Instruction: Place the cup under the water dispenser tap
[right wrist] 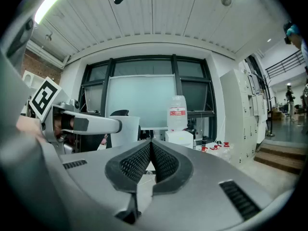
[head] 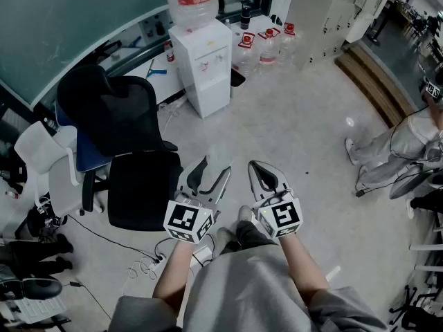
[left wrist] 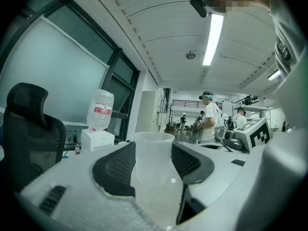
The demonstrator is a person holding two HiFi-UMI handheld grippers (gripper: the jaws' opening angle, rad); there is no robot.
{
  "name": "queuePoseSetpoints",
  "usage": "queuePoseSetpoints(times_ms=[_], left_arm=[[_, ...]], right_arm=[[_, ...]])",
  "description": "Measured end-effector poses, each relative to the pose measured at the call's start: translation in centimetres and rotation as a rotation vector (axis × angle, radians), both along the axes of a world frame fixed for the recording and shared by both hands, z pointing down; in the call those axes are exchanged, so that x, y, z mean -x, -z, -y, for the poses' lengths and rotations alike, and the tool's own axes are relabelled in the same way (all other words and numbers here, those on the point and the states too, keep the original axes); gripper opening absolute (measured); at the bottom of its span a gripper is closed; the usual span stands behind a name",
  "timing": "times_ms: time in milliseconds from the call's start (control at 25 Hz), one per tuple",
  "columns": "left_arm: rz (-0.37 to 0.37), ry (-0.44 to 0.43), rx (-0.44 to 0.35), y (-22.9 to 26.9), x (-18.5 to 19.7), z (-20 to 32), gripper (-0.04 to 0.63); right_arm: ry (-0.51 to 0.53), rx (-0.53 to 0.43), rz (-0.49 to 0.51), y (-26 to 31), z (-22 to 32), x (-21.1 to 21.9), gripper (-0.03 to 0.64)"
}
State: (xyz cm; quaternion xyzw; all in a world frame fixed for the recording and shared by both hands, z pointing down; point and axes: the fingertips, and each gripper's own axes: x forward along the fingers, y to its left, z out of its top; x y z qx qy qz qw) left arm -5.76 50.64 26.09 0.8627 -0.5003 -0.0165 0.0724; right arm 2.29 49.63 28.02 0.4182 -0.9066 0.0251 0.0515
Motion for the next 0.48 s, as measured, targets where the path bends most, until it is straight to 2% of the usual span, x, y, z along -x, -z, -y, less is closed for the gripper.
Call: queuePoseSetpoints(times_ms=[200,480], left_arm=[[-0.001,0.002,0.008,-0.2,-0.7,-0.1,0.232],[0.004,0.009,0.010,-0.4,-1.7,1.6,0.232]], right_arm=[[-0.005,0.042,-0.023,-0.6,0.1,-0.7,0.011],[0.016,0.015,0.039,-0.4,1.5,-1.5,0.011]])
